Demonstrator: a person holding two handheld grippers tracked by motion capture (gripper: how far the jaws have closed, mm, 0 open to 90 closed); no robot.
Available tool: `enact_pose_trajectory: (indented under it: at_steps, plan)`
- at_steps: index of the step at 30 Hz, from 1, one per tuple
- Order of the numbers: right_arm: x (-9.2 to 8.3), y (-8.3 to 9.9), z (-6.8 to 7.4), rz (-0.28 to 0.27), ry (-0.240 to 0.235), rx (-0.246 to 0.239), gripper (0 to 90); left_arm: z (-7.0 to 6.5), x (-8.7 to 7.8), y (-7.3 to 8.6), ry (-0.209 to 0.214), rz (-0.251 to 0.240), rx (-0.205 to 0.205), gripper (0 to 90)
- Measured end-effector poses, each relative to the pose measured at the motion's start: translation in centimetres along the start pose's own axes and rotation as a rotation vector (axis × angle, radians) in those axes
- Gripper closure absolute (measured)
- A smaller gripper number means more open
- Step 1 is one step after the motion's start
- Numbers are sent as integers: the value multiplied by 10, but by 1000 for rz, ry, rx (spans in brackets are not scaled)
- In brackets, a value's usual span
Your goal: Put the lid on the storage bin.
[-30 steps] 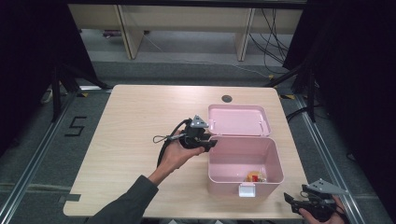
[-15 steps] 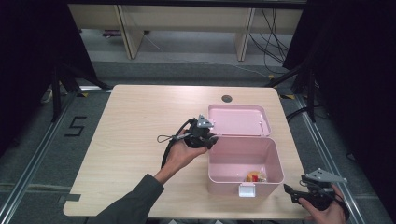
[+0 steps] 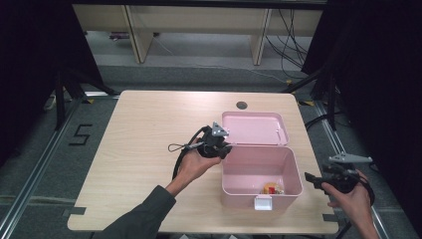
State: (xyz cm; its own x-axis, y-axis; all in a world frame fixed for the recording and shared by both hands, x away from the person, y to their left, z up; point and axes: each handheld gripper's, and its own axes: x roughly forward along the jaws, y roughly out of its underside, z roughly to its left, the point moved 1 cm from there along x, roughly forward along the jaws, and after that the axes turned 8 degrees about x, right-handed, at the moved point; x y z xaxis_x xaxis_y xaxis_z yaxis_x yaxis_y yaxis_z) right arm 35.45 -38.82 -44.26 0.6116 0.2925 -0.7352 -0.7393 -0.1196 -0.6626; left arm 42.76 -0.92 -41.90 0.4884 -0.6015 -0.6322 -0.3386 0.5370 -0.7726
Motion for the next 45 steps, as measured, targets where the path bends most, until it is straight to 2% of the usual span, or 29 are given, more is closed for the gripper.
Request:
enact_pose_trajectory:
  at_steps: [1, 2, 5, 7, 9, 10, 11, 12, 15, 17, 18, 19, 20, 23, 25, 27, 28, 29, 30, 31, 32, 33, 35, 38, 40, 41, 42, 44, 45]
  plan:
    - [3, -12, -2, 6, -9, 25, 254, 0, 0, 0, 0, 1, 1, 787]
    - [4, -16, -4, 7, -9, 13, 256, 0, 0, 0, -6, 3, 1, 787]
    - [10, -32, -7, 4, -29, 37, 262, 0, 0, 0, -6, 5, 3, 787]
    - [14, -42, -7, 17, -18, 61, 277, 0, 0, 0, -5, 5, 3, 787]
    - [18, -52, -8, 28, -4, 51, 286, 0, 0, 0, -4, 5, 2, 788]
    - [19, -57, -7, 43, -7, 71, 290, 0, 0, 0, -4, 5, 1, 788]
    - [21, -62, -7, 34, -21, 68, 302, 0, 0, 0, -5, 5, 1, 788]
    - [23, -67, -11, 30, -17, 25, 310, 0, 0, -1, -4, 5, 3, 788]
    - [28, -82, -9, 23, -11, 40, 334, 0, 0, -1, -5, 6, 4, 788]
    - [30, -91, -9, 17, -39, 31, 368, 0, 0, -1, -5, 6, 5, 788]
    - [31, -95, -7, 23, -30, 45, 374, 0, 0, -1, -6, 7, 5, 788]
    - [33, -100, -6, 26, -69, 53, 384, 0, 0, -1, -6, 6, 5, 788]
    - [33, -103, 0, 33, -71, 100, 391, 0, 0, -1, -6, 6, 6, 788]
    - [37, -115, 0, 22, -46, 58, 422, -1, 0, -1, -6, 6, 10, 788]
    - [39, -123, 3, 34, -59, 67, 425, -1, 0, -1, -12, 8, 13, 787]
    - [42, -130, 5, 13, -27, 48, 442, -1, 0, -1, -6, 5, 12, 787]
    - [40, -135, 8, 62, -8, 55, 455, -1, 0, -1, -11, 7, 13, 787]
    - [42, -138, 11, 64, -32, 78, 469, -1, 0, -1, -11, 7, 14, 787]
    - [46, -140, 13, 50, -9, 54, 478, -1, 0, -1, -11, 7, 13, 787]
    - [49, -143, 16, 49, -26, 86, 488, 0, 0, -1, -5, 4, 12, 787]
    - [51, -147, 15, 72, -45, 56, 507, 0, 0, -1, -6, 5, 12, 787]
    - [55, -150, 16, 69, -17, 44, 516, -1, 0, -1, -12, 6, 16, 787]
    - [62, -156, 19, 100, -6, 56, 543, -1, 0, -1, -12, 4, 17, 787]
    - [68, -165, 22, 171, 27, 66, 567, -1, 0, -1, -12, 4, 18, 787]
    - [72, -170, 24, 180, 32, 60, 591, -1, 0, -1, -12, 3, 18, 787]
    - [75, -172, 26, 194, 35, 84, 597, -1, 0, -1, -11, 3, 19, 787]
    - [77, -174, 26, 196, 49, 63, 607, -1, 0, -1, -11, 3, 19, 787]
    - [82, -176, 28, 218, 52, 70, 619, -1, 0, -1, -11, 2, 19, 787]
    - [84, -177, 30, 230, 49, 96, 625, -1, 0, -1, -11, 1, 20, 787]
